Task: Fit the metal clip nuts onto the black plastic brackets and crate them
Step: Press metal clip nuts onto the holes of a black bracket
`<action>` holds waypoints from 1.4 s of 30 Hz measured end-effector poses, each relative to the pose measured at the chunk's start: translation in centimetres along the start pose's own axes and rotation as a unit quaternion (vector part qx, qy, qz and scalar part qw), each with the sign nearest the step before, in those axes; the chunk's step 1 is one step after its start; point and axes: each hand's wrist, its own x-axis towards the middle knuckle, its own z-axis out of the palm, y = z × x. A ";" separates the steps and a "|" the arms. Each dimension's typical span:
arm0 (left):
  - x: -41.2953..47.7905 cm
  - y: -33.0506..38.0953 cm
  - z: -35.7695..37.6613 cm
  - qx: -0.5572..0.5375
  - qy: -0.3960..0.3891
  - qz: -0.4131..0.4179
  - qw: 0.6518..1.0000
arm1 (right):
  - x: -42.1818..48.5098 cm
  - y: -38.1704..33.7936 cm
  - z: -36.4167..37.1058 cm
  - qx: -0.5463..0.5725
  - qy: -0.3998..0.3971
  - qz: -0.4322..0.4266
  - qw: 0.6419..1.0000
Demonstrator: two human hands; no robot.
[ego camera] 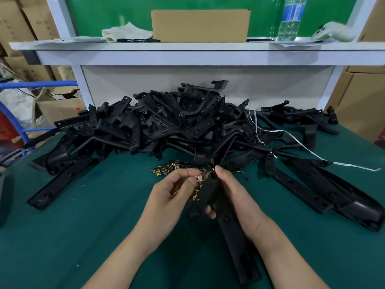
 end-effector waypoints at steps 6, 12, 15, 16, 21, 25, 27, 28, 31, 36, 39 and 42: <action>0.3 -0.3 -0.1 0.008 0.024 0.001 1.000 | -0.1 -0.2 0.2 0.005 -0.002 -0.013 1.000; 0.5 -0.7 -0.4 0.032 0.042 -0.001 0.999 | -0.4 -0.4 0.4 0.013 -0.005 -0.015 1.000; 0.5 -0.7 -0.3 0.040 0.047 -0.003 0.998 | -0.4 -0.4 0.4 0.011 -0.008 -0.012 1.000; 0.5 -0.7 -0.3 0.042 0.048 -0.002 0.998 | -0.4 -0.4 0.4 0.010 -0.009 -0.010 1.000; 0.4 -0.6 -0.4 0.059 0.053 0.004 0.997 | -0.3 -0.3 0.3 -0.006 -0.013 0.000 1.000; 0.4 -0.6 -0.3 0.056 0.046 0.000 0.997 | -0.3 -0.3 0.2 -0.004 -0.014 -0.015 1.000; 0.4 -0.6 -0.2 0.054 0.044 0.000 0.998 | -0.3 -0.3 0.2 -0.006 -0.015 -0.017 1.000; 0.4 -0.6 -0.2 0.050 0.045 0.001 0.998 | -0.3 -0.2 0.2 -0.005 -0.015 -0.016 1.000; 0.5 -0.7 -0.4 0.046 0.054 0.002 0.997 | -0.1 -0.1 0.0 -0.006 -0.012 -0.006 1.000; 0.8 -1.2 -0.6 0.015 0.050 -0.034 0.998 | 0.1 -0.1 0.1 0.004 -0.019 -0.005 1.000; 1.0 -1.5 -0.7 -0.030 0.030 -0.075 0.996 | 0.1 0.0 0.1 0.014 -0.013 -0.002 1.000; 1.0 -1.5 -0.8 -0.082 -0.006 -0.108 0.991 | 0.1 0.0 0.1 0.013 -0.020 -0.001 1.000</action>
